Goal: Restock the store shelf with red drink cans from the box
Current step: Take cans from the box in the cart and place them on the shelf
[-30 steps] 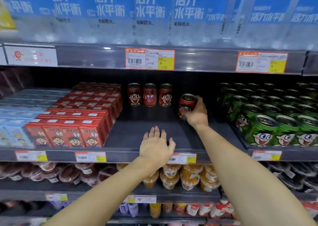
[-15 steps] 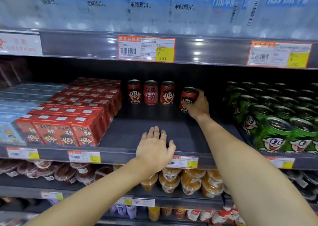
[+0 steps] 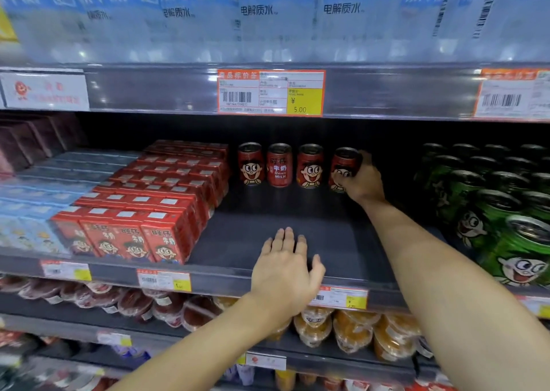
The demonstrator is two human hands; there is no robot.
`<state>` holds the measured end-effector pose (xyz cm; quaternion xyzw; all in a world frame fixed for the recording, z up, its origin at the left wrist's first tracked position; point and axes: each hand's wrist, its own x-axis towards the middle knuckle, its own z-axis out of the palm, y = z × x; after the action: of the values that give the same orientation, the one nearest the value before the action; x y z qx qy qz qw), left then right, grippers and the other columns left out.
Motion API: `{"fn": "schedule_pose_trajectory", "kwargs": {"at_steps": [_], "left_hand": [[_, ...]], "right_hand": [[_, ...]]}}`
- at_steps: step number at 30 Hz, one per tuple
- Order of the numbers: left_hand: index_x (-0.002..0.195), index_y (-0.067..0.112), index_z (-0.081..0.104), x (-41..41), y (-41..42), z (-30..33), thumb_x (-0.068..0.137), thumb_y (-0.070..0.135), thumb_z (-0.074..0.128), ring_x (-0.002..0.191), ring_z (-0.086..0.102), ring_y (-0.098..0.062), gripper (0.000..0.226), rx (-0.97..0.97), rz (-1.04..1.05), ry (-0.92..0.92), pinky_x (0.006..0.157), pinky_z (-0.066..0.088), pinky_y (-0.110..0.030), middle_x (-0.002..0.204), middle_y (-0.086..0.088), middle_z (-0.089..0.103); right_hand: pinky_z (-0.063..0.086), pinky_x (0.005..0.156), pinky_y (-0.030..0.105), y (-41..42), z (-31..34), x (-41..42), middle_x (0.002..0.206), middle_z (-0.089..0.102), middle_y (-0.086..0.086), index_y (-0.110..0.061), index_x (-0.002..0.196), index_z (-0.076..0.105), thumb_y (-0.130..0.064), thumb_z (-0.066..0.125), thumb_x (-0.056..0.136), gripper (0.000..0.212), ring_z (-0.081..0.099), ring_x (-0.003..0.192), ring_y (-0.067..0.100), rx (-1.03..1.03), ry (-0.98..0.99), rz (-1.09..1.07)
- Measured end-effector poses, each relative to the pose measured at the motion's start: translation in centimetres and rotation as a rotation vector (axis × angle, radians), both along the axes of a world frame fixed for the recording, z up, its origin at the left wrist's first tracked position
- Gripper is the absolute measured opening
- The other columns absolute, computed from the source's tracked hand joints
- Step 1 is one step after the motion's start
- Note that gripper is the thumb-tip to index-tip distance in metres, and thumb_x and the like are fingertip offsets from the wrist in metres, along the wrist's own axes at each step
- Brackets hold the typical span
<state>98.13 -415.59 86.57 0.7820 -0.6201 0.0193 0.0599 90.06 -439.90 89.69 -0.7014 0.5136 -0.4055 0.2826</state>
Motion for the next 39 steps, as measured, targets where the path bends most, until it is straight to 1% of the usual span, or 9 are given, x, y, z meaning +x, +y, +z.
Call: {"fn": "schedule_pose_trajectory", "kwargs": {"at_steps": [12, 15, 19, 22, 26, 28, 30, 32, 39], "left_hand": [[0.154, 0.011, 0.019, 0.1, -0.3, 0.0, 0.072, 0.053, -0.016, 0.150, 0.010, -0.028, 0.099, 0.039, -0.019, -0.028, 0.121, 0.008, -0.041, 0.161, -0.016, 0.014], [0.154, 0.011, 0.019, 0.1, -0.2, 0.0, 0.072, 0.053, -0.015, 0.150, 0.010, -0.027, 0.098, 0.048, -0.016, -0.037, 0.121, 0.008, -0.041, 0.161, -0.016, 0.014], [0.154, 0.011, 0.019, 0.1, -0.2, 0.2, 0.073, 0.054, -0.014, 0.150, 0.010, -0.027, 0.098, 0.050, -0.010, -0.031, 0.122, 0.008, -0.040, 0.161, -0.016, 0.014], [0.154, 0.012, 0.019, 0.1, -0.1, 0.4, 0.084, 0.052, -0.003, 0.150, 0.008, -0.027, 0.084, 0.070, -0.001, -0.004, 0.122, 0.007, -0.040, 0.161, -0.015, 0.013], [0.155, 0.011, 0.019, 0.2, 0.0, 0.8, 0.099, 0.048, 0.017, 0.150, 0.006, -0.027, 0.067, 0.105, -0.011, 0.023, 0.121, 0.007, -0.040, 0.162, -0.015, 0.011], [0.154, 0.011, 0.020, 0.3, -0.1, 0.8, 0.100, 0.047, 0.020, 0.150, 0.007, -0.027, 0.066, 0.097, -0.010, 0.027, 0.121, 0.008, -0.040, 0.162, -0.015, 0.011], [0.154, 0.011, 0.021, 0.2, 0.0, 0.9, 0.099, 0.047, 0.020, 0.149, 0.009, -0.028, 0.065, 0.091, -0.007, 0.026, 0.121, 0.009, -0.041, 0.161, -0.015, 0.013], [0.154, 0.011, 0.022, 0.2, 0.1, 1.0, 0.099, 0.047, 0.020, 0.149, 0.010, -0.029, 0.066, 0.097, -0.010, 0.032, 0.121, 0.011, -0.041, 0.161, -0.015, 0.014], [0.153, 0.011, 0.024, 0.3, 0.3, 1.2, 0.099, 0.049, 0.023, 0.148, 0.014, -0.029, 0.066, 0.085, -0.025, 0.042, 0.121, 0.013, -0.040, 0.160, -0.016, 0.018]], "right_hand": [[0.046, 0.097, 0.036, -1.1, 0.8, 0.6, 0.135, 0.057, 0.015, -0.017, 0.144, 0.040, -0.019, 0.081, 0.079, 0.077, 0.057, 0.122, 0.033, 0.099, -0.031, -0.001], [0.045, 0.094, 0.031, -0.8, 0.8, 0.6, 0.134, 0.058, 0.014, -0.016, 0.143, 0.042, -0.018, 0.081, 0.080, 0.074, 0.058, 0.121, 0.032, 0.101, -0.054, -0.005], [0.046, 0.098, 0.034, -0.9, 1.1, 0.8, 0.136, 0.057, 0.014, -0.015, 0.143, 0.042, -0.017, 0.082, 0.079, 0.075, 0.056, 0.124, 0.032, 0.119, -0.040, 0.006], [0.043, 0.102, 0.035, -1.1, 1.7, 0.6, 0.140, 0.054, 0.014, -0.014, 0.146, 0.038, -0.019, 0.083, 0.078, 0.082, 0.053, 0.128, 0.031, 0.158, 0.002, 0.031], [0.037, 0.111, 0.035, 1.1, 2.0, -0.4, 0.152, 0.043, 0.014, -0.013, 0.158, 0.007, -0.034, 0.085, 0.076, 0.116, 0.044, 0.138, 0.031, 0.201, -0.019, 0.032], [0.035, 0.109, 0.030, 2.9, 1.8, -0.9, 0.151, 0.045, 0.010, -0.013, 0.156, 0.017, -0.038, 0.084, 0.077, 0.106, 0.045, 0.138, 0.027, 0.202, -0.058, 0.064], [0.035, 0.101, 0.025, 5.0, 1.8, -1.7, 0.148, 0.049, 0.007, -0.014, 0.151, 0.031, -0.041, 0.077, 0.083, 0.086, 0.048, 0.134, 0.026, 0.237, 0.021, 0.126], [0.034, 0.100, 0.024, 7.3, 1.7, -3.0, 0.150, 0.047, 0.008, -0.014, 0.149, 0.035, -0.044, 0.067, 0.091, 0.073, 0.045, 0.136, 0.027, 0.259, 0.197, 0.193], [0.035, 0.113, 0.039, 14.5, -0.1, -6.4, 0.153, 0.040, 0.011, -0.013, 0.149, 0.040, -0.062, 0.044, 0.097, 0.071, 0.038, 0.140, 0.029, 0.146, 0.659, 0.284]]}}
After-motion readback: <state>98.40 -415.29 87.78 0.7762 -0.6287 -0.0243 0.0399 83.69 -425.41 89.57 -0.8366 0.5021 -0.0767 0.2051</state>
